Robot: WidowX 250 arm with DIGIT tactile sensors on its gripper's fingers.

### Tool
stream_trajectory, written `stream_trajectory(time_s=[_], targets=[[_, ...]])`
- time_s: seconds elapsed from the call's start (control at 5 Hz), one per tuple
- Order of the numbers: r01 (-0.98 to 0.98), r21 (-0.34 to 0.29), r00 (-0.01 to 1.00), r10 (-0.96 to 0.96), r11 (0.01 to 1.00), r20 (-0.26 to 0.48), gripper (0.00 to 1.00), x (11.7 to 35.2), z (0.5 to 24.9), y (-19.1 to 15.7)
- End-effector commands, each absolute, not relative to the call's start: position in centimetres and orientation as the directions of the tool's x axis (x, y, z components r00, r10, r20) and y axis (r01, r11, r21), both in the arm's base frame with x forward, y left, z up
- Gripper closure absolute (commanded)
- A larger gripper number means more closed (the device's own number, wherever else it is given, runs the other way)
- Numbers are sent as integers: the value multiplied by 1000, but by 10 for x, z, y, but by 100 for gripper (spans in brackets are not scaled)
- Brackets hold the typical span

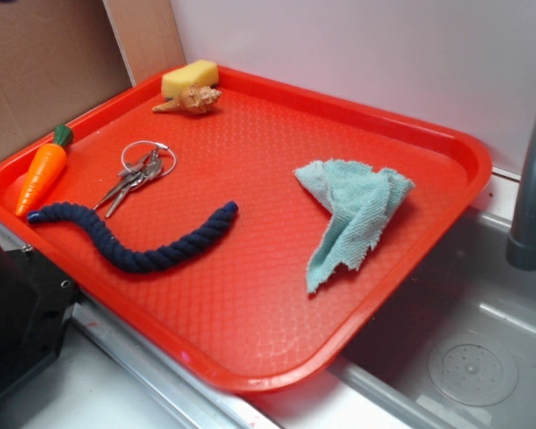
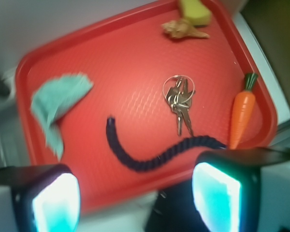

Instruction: Grab the shell.

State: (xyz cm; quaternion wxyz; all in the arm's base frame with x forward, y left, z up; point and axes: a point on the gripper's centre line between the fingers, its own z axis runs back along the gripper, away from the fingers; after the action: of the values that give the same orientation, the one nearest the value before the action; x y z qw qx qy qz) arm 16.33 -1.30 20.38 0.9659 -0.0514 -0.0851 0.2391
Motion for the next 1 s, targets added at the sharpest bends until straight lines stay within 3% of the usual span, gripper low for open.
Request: stream_trajectory(time_s=[0.0,0.4,0.8], targets=[[-787,-209,508,802,581,315,0,221,171,30],[-909,-228,244,889,349,387,0,273,134,80],[-954,-191,121,884,229,452,0,295,99,112]])
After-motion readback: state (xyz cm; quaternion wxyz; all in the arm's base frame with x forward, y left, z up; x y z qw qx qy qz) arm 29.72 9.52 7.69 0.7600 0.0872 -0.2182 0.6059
